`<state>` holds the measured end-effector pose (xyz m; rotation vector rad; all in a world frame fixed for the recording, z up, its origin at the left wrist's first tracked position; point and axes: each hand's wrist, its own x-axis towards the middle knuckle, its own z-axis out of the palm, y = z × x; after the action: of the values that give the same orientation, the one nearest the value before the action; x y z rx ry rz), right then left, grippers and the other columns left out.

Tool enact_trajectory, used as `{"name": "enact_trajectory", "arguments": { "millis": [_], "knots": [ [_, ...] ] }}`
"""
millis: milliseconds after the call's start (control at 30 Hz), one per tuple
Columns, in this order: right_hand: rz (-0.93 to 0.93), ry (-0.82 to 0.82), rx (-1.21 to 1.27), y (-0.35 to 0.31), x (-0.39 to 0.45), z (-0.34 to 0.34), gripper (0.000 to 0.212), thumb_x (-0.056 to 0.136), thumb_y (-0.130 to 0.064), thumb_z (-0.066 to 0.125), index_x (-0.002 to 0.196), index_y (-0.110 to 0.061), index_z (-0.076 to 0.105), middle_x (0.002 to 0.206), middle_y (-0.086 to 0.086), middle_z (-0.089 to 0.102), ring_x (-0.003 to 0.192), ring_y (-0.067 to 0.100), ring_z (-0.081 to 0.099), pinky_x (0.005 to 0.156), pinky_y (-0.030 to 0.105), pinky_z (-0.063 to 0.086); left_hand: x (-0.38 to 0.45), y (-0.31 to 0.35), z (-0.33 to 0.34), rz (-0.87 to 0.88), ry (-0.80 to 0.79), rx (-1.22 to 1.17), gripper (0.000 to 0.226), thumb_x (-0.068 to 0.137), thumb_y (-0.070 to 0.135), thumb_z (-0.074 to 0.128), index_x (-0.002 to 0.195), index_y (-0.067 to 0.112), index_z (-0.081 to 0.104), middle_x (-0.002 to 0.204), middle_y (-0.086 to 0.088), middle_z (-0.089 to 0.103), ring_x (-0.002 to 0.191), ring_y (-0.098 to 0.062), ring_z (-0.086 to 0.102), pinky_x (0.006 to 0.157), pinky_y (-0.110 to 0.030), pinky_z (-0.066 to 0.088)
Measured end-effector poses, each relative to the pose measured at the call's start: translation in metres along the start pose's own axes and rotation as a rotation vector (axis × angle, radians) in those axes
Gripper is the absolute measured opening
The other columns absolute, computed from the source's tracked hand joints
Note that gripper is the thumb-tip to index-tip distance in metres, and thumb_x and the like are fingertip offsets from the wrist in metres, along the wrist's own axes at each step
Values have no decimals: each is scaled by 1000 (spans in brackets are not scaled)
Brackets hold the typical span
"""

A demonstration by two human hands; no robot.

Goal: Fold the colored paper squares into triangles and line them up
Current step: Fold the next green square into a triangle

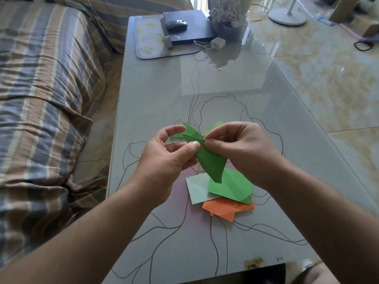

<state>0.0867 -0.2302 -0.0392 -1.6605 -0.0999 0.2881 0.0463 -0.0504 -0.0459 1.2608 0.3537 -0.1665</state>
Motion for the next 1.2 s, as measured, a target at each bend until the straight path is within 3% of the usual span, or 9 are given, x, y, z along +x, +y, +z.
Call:
{"name": "enact_trajectory", "arguments": {
  "millis": [133, 333, 467, 833, 1200],
  "knots": [
    [8, 45, 31, 0, 1, 0, 10, 84, 2, 80, 85, -8, 78, 90, 25, 75, 75, 22, 70, 77, 39, 61, 0, -3, 1, -32, -35, -1, 64, 70, 15, 79, 130, 18, 57, 103, -24, 75, 103, -41, 74, 94, -49, 60],
    [15, 65, 61, 3, 4, 1, 10, 83, 1, 81, 84, -9, 78, 84, 18, 76, 75, 20, 70, 74, 34, 61, 2, -5, 3, -42, -32, -29, 65, 71, 13, 80, 131, 19, 56, 106, -23, 75, 101, -36, 75, 93, -47, 60],
    [29, 65, 89, 3, 6, -2, 9, 83, 1, 81, 85, -7, 77, 81, 13, 75, 74, 19, 71, 70, 28, 59, 3, -8, 4, -57, -47, -21, 51, 85, 0, 75, 129, 19, 56, 90, -16, 78, 89, -31, 77, 86, -41, 63],
    [64, 65, 157, 5, 8, -2, 8, 84, 2, 80, 86, -4, 76, 79, 13, 75, 73, 20, 72, 70, 29, 60, 1, -8, 6, -73, -66, -50, 45, 87, -3, 72, 124, 18, 56, 92, -19, 77, 83, -30, 78, 70, -34, 63],
    [53, 70, 189, 4, 9, -4, 6, 84, 1, 79, 88, -3, 76, 80, 14, 75, 74, 21, 72, 69, 28, 59, 0, -13, 6, -78, -92, 1, 44, 88, -1, 73, 124, 18, 57, 91, -17, 77, 88, -33, 77, 78, -35, 64]
  ]
}}
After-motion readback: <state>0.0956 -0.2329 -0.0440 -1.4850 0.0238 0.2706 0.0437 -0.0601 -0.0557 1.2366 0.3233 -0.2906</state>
